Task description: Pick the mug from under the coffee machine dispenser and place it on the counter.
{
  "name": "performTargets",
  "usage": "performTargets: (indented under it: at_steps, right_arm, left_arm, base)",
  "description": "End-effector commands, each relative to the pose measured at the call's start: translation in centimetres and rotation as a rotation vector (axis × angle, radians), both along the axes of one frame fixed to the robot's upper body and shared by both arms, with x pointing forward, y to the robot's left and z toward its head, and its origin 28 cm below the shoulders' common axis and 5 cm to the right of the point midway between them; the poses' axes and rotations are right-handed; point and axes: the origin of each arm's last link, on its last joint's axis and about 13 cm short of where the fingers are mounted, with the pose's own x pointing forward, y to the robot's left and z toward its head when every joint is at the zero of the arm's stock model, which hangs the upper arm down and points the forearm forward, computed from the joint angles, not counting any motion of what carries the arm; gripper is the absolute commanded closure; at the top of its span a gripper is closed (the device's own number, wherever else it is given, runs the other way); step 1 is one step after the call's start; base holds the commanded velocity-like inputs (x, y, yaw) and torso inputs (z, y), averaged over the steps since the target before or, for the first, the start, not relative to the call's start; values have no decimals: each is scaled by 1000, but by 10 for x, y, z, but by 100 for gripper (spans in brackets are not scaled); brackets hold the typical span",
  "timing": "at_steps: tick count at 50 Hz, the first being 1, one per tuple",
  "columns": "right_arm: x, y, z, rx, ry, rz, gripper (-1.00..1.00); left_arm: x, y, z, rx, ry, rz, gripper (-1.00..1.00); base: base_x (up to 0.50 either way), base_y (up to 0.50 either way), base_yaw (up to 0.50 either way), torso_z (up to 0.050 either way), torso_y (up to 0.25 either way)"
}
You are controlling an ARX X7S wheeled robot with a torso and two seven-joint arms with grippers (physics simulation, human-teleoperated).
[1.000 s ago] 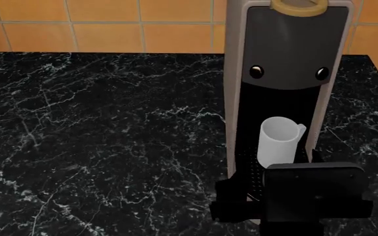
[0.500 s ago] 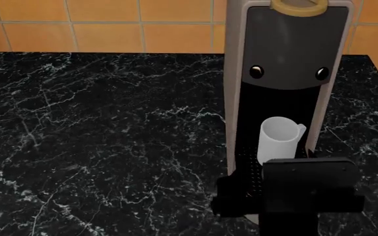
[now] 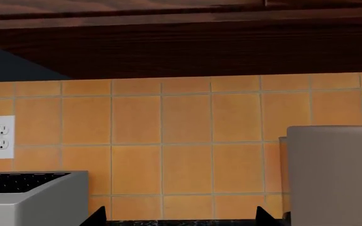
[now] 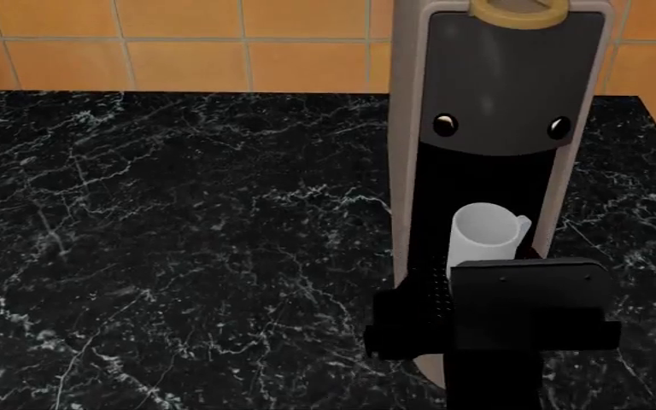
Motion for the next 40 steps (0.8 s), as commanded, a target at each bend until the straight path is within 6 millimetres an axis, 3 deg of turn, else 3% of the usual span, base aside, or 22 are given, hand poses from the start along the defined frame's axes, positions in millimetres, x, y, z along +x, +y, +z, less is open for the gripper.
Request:
performTargets:
  at_steps: [1,40]
  right_arm:
    - [4,-4,-10,-3,51,-22,-100]
    - [13,-8,-29,10,128,-45,-100]
  left_arm:
    - [1,1,-1,0,0,-1,-100]
    - [-1,1,0,1,-1,3,-100]
  base:
    - [11,0,0,0,0]
    - [1,0,0,0,0]
